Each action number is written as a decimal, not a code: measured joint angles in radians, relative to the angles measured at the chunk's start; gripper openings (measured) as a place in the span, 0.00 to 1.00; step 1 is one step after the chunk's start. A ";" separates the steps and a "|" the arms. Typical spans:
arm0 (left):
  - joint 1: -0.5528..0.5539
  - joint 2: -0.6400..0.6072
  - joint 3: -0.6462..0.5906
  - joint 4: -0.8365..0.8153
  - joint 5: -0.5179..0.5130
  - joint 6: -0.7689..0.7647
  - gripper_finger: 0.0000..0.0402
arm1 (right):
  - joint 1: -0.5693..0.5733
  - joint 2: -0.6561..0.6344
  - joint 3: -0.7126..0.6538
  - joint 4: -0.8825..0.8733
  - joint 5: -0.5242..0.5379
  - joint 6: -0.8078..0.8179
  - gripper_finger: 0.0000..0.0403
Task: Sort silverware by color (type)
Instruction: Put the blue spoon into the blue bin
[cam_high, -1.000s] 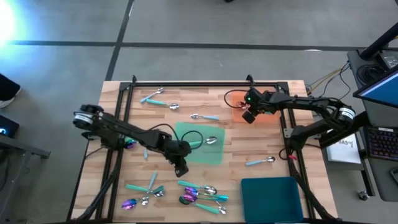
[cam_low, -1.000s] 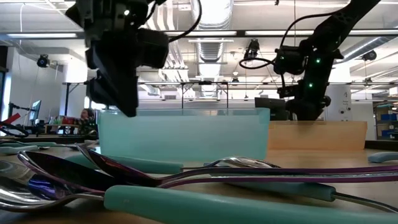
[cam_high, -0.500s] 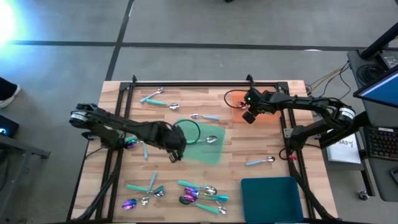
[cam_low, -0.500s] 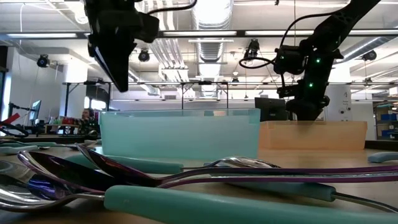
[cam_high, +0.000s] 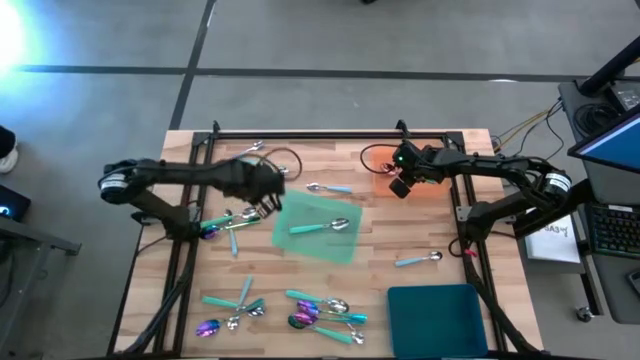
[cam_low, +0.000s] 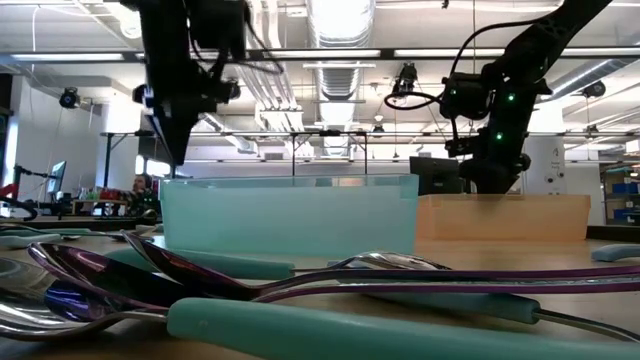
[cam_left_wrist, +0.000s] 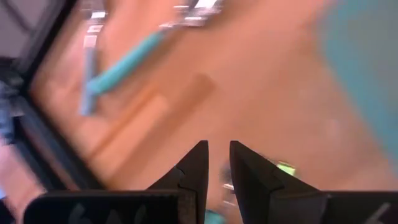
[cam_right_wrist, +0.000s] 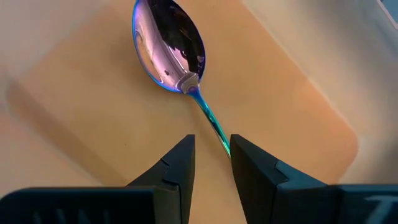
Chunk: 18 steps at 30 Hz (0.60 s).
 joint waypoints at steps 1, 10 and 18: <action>0.035 0.000 -0.008 0.006 -0.019 0.025 0.12 | 0.000 0.000 0.000 0.000 0.000 0.007 0.23; 0.324 0.002 -0.024 0.150 -0.034 0.326 0.12 | 0.000 0.000 0.001 0.000 0.000 0.011 0.23; 0.519 0.024 -0.025 0.242 0.101 0.481 0.19 | 0.000 0.000 0.001 0.000 0.000 0.012 0.23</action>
